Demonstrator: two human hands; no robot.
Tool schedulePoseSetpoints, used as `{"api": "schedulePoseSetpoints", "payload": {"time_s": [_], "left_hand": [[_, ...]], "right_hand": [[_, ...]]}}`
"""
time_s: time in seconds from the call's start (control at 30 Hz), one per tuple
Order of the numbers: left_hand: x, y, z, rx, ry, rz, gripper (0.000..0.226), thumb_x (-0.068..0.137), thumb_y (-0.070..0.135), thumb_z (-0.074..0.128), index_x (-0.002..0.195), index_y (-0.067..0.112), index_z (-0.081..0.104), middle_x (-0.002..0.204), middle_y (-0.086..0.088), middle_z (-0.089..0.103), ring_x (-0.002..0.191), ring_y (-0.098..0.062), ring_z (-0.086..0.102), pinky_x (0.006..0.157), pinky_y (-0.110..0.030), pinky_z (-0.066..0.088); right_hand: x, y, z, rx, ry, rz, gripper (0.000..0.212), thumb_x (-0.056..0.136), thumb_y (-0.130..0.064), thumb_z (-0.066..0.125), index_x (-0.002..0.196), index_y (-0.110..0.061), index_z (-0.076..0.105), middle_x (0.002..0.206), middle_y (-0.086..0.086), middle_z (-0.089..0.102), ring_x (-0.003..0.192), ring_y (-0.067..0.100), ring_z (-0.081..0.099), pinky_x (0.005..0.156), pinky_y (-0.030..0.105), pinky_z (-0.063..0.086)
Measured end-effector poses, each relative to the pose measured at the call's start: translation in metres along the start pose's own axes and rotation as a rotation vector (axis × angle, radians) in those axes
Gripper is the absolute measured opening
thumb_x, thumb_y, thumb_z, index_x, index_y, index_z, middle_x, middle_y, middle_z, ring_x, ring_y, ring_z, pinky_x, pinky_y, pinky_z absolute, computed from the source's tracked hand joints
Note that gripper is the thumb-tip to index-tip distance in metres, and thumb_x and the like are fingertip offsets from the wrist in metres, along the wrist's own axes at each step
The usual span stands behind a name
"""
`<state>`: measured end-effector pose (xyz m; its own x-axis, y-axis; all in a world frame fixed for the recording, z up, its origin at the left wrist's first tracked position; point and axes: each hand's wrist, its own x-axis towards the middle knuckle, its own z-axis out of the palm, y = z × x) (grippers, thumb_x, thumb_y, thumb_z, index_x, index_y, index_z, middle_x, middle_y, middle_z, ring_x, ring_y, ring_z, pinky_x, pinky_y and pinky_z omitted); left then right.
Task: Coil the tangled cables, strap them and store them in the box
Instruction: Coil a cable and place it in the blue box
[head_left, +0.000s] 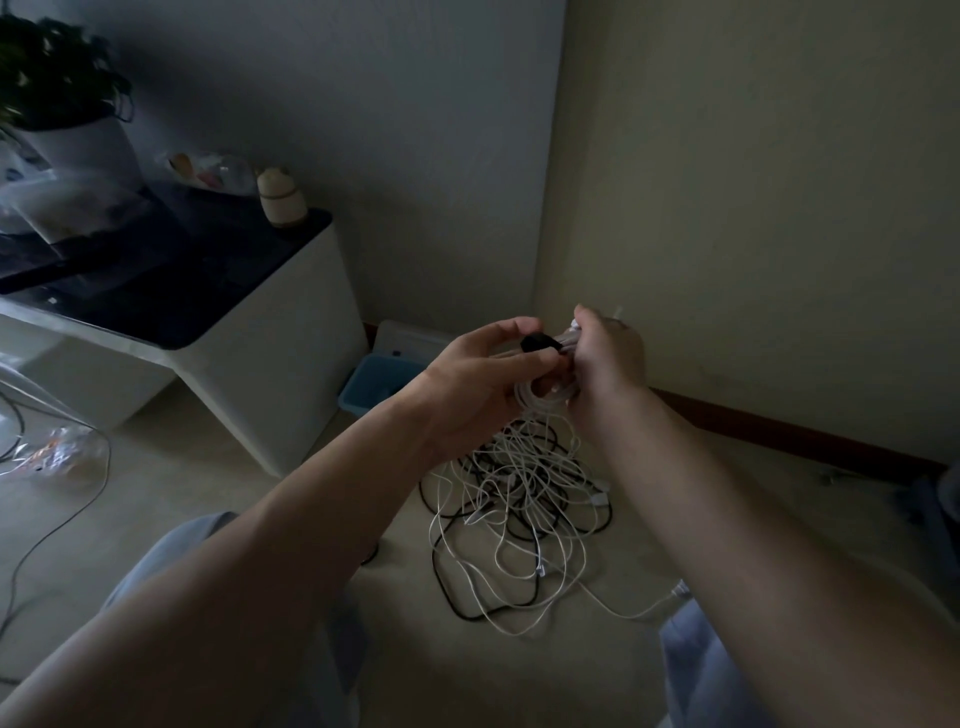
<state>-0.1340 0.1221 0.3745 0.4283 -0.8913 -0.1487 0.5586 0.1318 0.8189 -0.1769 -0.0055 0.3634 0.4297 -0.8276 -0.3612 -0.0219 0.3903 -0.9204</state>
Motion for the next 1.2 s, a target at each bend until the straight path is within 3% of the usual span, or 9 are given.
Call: {"api": "schedulePoseSetpoints", "payload": {"time_s": [0.2,0.33,0.6,0.73,0.83,0.93,1.0,1.1,1.2], "left_hand": [[0.002,-0.003,0.0,0.016,0.126,0.069,0.029,0.092,-0.007,0.059,0.118,0.005,0.054,0.109,-0.026,0.058,0.08,-0.024,0.067,0.074,-0.03,0.059],[0.003,-0.002,-0.003,0.041,0.158,0.089,0.029,0.09,-0.008,0.062,0.116,0.003,0.056,0.093,-0.019,0.066,0.071,-0.021,0.069,0.065,-0.028,0.061],[-0.003,0.015,-0.011,0.092,0.189,0.048,0.043,0.074,0.004,0.069,0.115,-0.003,0.06,0.093,-0.02,0.067,0.065,-0.019,0.07,0.061,-0.024,0.061],[-0.005,0.018,-0.016,0.129,0.188,0.042,0.031,0.08,0.0,0.066,0.11,0.003,0.059,0.088,-0.019,0.069,0.063,-0.018,0.069,0.062,-0.024,0.061],[-0.006,0.016,-0.017,0.157,0.205,0.043,0.025,0.091,-0.007,0.059,0.112,0.005,0.057,0.084,-0.02,0.069,0.063,-0.018,0.071,0.061,-0.024,0.061],[-0.006,0.016,-0.017,0.154,0.199,0.052,0.023,0.091,-0.009,0.057,0.11,0.004,0.057,0.083,-0.02,0.07,0.064,-0.019,0.072,0.062,-0.024,0.061],[-0.006,0.016,-0.017,0.153,0.203,0.057,0.024,0.091,-0.01,0.058,0.112,0.003,0.057,0.084,-0.02,0.069,0.064,-0.019,0.072,0.062,-0.024,0.061],[-0.006,0.015,-0.018,0.198,0.204,0.058,0.03,0.09,-0.01,0.06,0.119,-0.001,0.057,0.086,-0.019,0.069,0.066,-0.019,0.072,0.062,-0.025,0.061],[-0.006,0.013,-0.018,0.293,0.189,0.071,0.028,0.089,-0.008,0.063,0.116,-0.004,0.058,0.081,-0.014,0.073,0.065,-0.018,0.073,0.06,-0.024,0.059]], "right_hand": [[-0.003,0.0,-0.002,0.013,-0.027,0.016,0.025,0.094,-0.026,0.061,0.074,-0.013,0.056,0.068,0.006,0.06,0.053,0.02,0.059,0.055,0.029,0.049],[-0.005,-0.001,-0.004,0.111,-0.148,0.094,0.023,0.094,-0.026,0.063,0.077,-0.012,0.056,0.069,0.007,0.058,0.059,0.023,0.06,0.064,0.037,0.051],[0.0,-0.004,-0.017,0.125,-0.423,0.286,0.017,0.093,-0.022,0.061,0.081,-0.011,0.059,0.072,0.009,0.063,0.062,0.02,0.064,0.061,0.031,0.056],[0.002,-0.004,-0.023,0.014,-0.393,0.243,0.003,0.091,-0.015,0.064,0.091,-0.011,0.063,0.069,0.006,0.065,0.055,0.017,0.066,0.05,0.028,0.054],[0.001,-0.002,-0.026,-0.213,-0.306,0.078,0.006,0.091,-0.017,0.066,0.093,-0.02,0.062,0.078,0.002,0.069,0.06,0.016,0.064,0.047,0.027,0.052],[0.001,-0.006,-0.028,-0.508,-0.186,-0.43,0.004,0.089,-0.023,0.068,0.09,-0.027,0.069,0.086,-0.009,0.071,0.073,0.005,0.064,0.061,0.022,0.049],[-0.005,-0.014,-0.028,-0.556,-0.239,-0.698,0.005,0.089,-0.027,0.067,0.086,-0.028,0.07,0.078,-0.016,0.069,0.074,-0.003,0.063,0.062,0.013,0.046],[-0.016,-0.017,-0.028,-0.609,-0.541,-0.75,0.008,0.09,-0.026,0.065,0.094,-0.029,0.071,0.083,-0.014,0.07,0.079,0.001,0.066,0.067,0.015,0.053],[-0.021,-0.016,-0.028,-0.728,-0.637,-0.751,0.013,0.091,-0.015,0.068,0.096,-0.027,0.07,0.083,-0.01,0.068,0.074,0.001,0.065,0.067,0.019,0.054]]}}
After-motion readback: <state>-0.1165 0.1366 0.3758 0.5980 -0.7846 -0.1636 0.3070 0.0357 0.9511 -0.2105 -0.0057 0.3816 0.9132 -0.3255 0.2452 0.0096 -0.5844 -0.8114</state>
